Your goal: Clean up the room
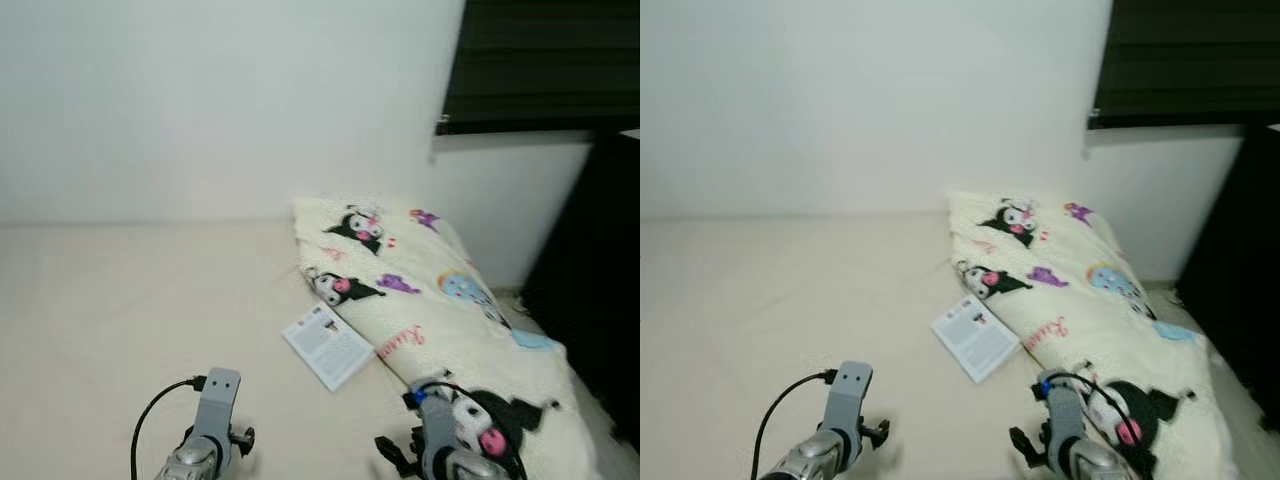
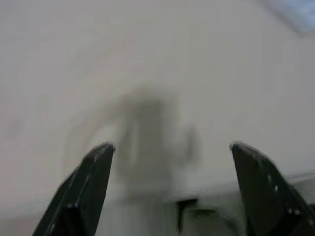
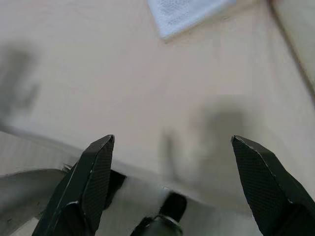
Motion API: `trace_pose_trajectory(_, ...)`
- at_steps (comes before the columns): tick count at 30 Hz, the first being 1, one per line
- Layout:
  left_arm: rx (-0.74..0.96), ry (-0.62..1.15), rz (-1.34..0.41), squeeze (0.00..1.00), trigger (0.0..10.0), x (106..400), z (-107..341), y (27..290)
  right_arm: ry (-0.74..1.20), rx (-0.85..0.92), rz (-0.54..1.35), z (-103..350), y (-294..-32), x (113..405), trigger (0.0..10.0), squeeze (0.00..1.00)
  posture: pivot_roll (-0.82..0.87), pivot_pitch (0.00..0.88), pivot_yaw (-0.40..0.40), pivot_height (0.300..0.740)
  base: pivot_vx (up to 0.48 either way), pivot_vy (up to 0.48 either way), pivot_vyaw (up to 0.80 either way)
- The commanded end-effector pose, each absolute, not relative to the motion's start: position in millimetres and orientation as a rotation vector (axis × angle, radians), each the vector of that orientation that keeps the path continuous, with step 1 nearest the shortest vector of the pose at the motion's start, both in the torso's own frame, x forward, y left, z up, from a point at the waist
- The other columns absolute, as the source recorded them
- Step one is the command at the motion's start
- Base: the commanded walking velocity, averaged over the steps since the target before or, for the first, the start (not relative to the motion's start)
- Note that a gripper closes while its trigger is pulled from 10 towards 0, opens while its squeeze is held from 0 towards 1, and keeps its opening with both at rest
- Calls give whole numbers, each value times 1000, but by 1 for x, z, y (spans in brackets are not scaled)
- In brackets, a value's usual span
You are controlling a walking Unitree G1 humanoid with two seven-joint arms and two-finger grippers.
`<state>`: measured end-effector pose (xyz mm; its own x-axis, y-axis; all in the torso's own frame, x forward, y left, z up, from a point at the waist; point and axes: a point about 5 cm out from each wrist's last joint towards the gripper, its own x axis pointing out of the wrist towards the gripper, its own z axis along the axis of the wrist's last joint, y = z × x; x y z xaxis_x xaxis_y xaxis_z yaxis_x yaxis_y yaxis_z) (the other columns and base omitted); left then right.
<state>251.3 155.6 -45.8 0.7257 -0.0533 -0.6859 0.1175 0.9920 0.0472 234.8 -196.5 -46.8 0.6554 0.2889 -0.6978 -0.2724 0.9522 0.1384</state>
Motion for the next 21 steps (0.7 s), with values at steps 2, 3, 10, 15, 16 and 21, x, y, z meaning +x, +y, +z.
trace_pose_trajectory(2,89,770,-103,0,10000,249,-48,155,805,30,317,-49,-194,233,10000,0,87,0,-9,731,0,0,800)
trace_pose_trajectory(3,76,778,-125,0,10000,249,-48,153,826,-19,236,-50,-203,232,10000,0,83,0,-6,731,0,0,0)
trace_pose_trajectory(10,71,787,-150,0,10000,246,-50,149,841,-59,167,-51,-212,230,10000,0,80,0,-4,731,0,-468,0)
trace_pose_trajectory(15,90,800,-140,0,10000,244,-52,150,831,-59,96,-50,-219,230,10000,0,81,0,-3,731,0,0,0)
trace_pose_trajectory(16,85,798,-142,0,10000,245,-51,149,821,-49,82,-49,-220,232,10000,0,81,0,-3,731,0,0,0)
trace_pose_trajectory(21,64,787,-146,0,10000,247,-49,148,784,-6,51,-44,-220,239,10000,0,79,0,0,731,0,0,0)
